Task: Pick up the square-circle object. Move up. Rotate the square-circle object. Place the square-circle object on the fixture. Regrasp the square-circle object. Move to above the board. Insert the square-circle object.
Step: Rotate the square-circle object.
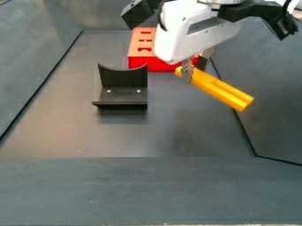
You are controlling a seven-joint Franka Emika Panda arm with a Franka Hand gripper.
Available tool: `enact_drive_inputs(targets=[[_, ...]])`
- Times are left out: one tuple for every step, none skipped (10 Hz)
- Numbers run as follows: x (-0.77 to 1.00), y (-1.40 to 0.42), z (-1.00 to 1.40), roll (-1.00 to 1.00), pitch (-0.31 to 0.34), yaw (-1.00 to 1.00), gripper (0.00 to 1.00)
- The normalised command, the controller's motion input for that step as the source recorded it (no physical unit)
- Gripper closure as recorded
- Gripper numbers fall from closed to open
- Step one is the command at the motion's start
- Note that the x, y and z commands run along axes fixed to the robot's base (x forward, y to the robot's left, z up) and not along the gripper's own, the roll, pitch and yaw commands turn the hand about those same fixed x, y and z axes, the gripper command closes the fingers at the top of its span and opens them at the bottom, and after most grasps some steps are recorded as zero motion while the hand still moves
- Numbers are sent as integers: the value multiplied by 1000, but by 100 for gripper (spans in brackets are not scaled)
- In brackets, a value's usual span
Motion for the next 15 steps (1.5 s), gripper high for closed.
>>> enact_drive_inputs(targets=[[25,22,-18,-19,-19,-1000,100],[25,22,-18,-21,-21,-1000,100],[25,22,-18,-24,-24,-1000,100],[25,22,-18,-26,-26,-1000,100],[25,22,-18,-30,-30,-1000,100],[25,22,-18,-34,-34,-1000,100],[24,22,-18,-43,-43,-1000,100],[24,22,-18,-54,-53,-1000,100],[24,23,-18,-56,-55,-788,100],[24,23,-18,-56,-55,-555,100],[21,22,-20,-56,-54,-328,100],[20,22,-21,-56,-53,-222,100],[0,0,-1000,0,0,0,100],[11,1,-1000,0,-11,34,100],[24,-1,-1000,-13,-30,36,100]])
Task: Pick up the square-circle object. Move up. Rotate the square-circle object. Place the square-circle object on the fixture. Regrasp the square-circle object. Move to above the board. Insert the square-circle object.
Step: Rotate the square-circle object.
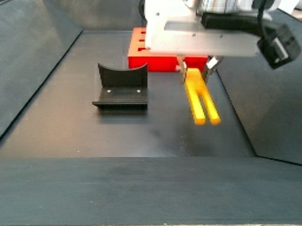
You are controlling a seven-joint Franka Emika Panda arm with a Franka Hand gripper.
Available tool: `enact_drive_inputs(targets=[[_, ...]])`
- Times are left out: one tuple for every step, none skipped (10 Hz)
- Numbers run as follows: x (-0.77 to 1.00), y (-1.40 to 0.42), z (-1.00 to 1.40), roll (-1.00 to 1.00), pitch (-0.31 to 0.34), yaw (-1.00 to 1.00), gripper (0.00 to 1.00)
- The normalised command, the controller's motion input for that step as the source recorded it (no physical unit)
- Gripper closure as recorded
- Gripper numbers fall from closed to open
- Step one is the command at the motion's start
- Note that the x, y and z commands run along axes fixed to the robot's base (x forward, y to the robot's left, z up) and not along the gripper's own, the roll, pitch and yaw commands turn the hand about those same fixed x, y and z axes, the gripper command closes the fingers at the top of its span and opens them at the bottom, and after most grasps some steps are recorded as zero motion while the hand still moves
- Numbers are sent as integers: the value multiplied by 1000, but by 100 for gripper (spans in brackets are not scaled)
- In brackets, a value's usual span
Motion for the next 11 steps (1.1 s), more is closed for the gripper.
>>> enact_drive_inputs(targets=[[30,-3,-1000,-36,-37,34,100],[40,2,-1000,-65,-50,25,100],[45,4,-991,-86,-59,21,100],[43,9,-851,-110,-70,17,100],[38,8,-787,-119,-78,16,100],[41,10,-663,-138,-88,13,100],[40,10,-608,-146,-92,11,100],[38,13,-507,-159,-102,10,100],[35,16,-439,-164,-111,5,100],[32,16,-356,-175,-120,5,100],[30,16,-314,-178,-128,3,100]])
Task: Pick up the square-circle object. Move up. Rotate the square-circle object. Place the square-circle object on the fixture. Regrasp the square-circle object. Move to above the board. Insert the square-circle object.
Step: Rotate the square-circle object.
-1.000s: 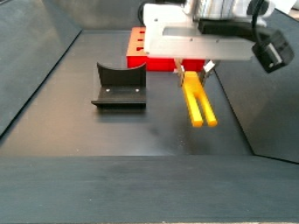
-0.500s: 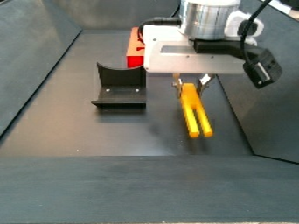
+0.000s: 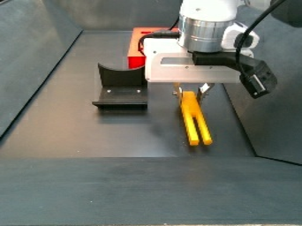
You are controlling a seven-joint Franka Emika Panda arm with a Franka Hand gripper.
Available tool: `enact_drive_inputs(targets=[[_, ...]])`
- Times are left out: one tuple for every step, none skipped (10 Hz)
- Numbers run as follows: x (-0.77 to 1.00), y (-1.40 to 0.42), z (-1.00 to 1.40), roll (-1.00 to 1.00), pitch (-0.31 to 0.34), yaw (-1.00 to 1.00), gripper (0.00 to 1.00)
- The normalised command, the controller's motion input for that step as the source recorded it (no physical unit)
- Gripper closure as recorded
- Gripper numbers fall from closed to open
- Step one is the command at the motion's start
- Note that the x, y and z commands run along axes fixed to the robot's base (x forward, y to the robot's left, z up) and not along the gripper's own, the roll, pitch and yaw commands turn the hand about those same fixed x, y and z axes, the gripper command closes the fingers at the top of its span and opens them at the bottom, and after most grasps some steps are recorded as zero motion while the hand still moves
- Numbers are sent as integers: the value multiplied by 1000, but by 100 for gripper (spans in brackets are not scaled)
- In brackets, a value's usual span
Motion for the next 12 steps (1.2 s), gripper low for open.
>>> enact_drive_inputs(targets=[[25,17,-240,-185,-139,3,100],[26,18,-183,-194,-140,3,100],[0,0,0,0,0,0,0],[0,0,1000,0,0,0,0],[-7,0,1000,0,10,0,0],[-15,3,1000,15,41,-7,0],[-10,5,1000,28,71,-15,0],[-9,7,1000,39,88,-17,0],[-15,6,1000,72,111,-18,0],[-17,6,1000,87,115,-16,0],[-20,2,1000,111,124,-9,0],[-26,-4,920,127,125,3,0]])
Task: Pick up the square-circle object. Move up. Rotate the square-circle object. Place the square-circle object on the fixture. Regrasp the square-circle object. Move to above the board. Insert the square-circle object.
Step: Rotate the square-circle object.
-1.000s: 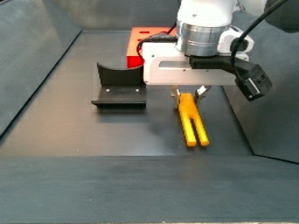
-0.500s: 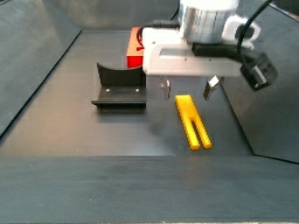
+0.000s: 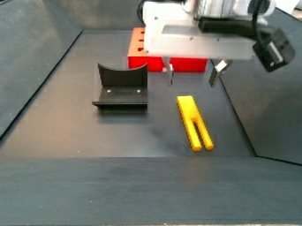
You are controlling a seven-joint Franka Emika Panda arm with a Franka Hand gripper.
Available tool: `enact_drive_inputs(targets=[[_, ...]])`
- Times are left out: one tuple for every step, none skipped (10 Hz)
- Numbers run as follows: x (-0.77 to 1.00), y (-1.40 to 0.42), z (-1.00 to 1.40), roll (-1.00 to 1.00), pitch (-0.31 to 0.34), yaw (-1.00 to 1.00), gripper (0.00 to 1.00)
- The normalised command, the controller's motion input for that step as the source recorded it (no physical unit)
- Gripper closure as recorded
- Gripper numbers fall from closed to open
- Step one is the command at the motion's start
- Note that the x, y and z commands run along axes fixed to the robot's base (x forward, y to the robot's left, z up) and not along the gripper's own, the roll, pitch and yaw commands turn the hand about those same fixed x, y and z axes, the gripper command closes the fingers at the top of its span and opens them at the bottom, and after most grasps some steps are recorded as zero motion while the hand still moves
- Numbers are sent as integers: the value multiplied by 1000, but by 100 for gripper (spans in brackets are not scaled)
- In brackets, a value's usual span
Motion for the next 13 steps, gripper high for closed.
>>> enact_drive_inputs(targets=[[-27,-8,769,147,127,21,0],[0,0,0,0,0,1000,0],[0,-1,-142,1,1,1000,0],[-11,-2,-255,2,3,1000,0],[23,3,-253,3,2,1000,0],[35,-2,-181,2,2,1000,0],[29,-4,-87,0,2,1000,0],[27,-4,-48,-1,1,1000,0],[25,-3,-41,-1,1,1000,0],[25,-2,-41,-1,1,1000,0],[25,-2,-41,-2,1,1000,0],[25,-1,-40,-2,1,1000,0],[25,-1,-40,-2,1,1000,0]])
